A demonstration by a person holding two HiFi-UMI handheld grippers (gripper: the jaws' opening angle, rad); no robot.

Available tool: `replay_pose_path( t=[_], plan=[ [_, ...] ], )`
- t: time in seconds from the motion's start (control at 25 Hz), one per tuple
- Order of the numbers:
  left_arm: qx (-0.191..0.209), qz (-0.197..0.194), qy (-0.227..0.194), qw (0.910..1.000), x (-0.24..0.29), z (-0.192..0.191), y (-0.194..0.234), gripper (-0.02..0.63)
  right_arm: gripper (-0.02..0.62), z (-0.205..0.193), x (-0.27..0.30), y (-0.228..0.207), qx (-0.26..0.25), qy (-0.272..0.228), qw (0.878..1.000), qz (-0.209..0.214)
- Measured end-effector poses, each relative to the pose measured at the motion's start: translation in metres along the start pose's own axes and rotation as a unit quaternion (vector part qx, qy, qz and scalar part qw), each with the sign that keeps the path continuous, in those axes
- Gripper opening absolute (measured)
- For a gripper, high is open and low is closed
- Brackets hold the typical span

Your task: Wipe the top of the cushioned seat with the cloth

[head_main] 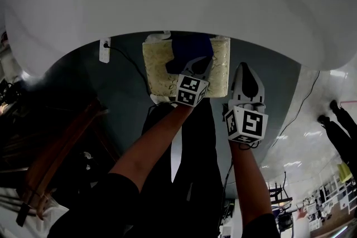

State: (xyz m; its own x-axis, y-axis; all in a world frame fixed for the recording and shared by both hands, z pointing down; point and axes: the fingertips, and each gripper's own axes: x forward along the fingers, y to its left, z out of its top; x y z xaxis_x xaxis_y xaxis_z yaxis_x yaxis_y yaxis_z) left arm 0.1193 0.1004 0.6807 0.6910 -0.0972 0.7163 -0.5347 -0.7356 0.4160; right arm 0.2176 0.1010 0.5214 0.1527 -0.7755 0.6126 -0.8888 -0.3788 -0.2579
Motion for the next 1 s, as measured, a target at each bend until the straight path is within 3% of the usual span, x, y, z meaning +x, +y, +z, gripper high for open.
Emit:
replay_pose_path(
  t=[0.6,0.8,0.92,1.0],
  plan=[
    [0.023,-0.073,0.052,0.9957,0.026,-0.002,-0.043,0.035,0.037,0.006,-0.004,-0.014,0.008,0.001,1.000,-0.013],
    [0.017,-0.092,0.083,0.9922,0.038,-0.006,-0.056,0.035,0.037,0.004,-0.006,-0.014,0.002,0.004,1.000,-0.014],
    [0.019,-0.101,0.087,0.9909,0.041,-0.007,-0.062,0.035,0.037,0.004,-0.009,-0.015,0.000,0.004,1.000,-0.017],
    [0.000,-0.104,0.080,0.9913,0.038,-0.002,-0.059,0.035,0.037,0.006,-0.010,-0.014,-0.003,0.004,1.000,-0.018]
  ],
)
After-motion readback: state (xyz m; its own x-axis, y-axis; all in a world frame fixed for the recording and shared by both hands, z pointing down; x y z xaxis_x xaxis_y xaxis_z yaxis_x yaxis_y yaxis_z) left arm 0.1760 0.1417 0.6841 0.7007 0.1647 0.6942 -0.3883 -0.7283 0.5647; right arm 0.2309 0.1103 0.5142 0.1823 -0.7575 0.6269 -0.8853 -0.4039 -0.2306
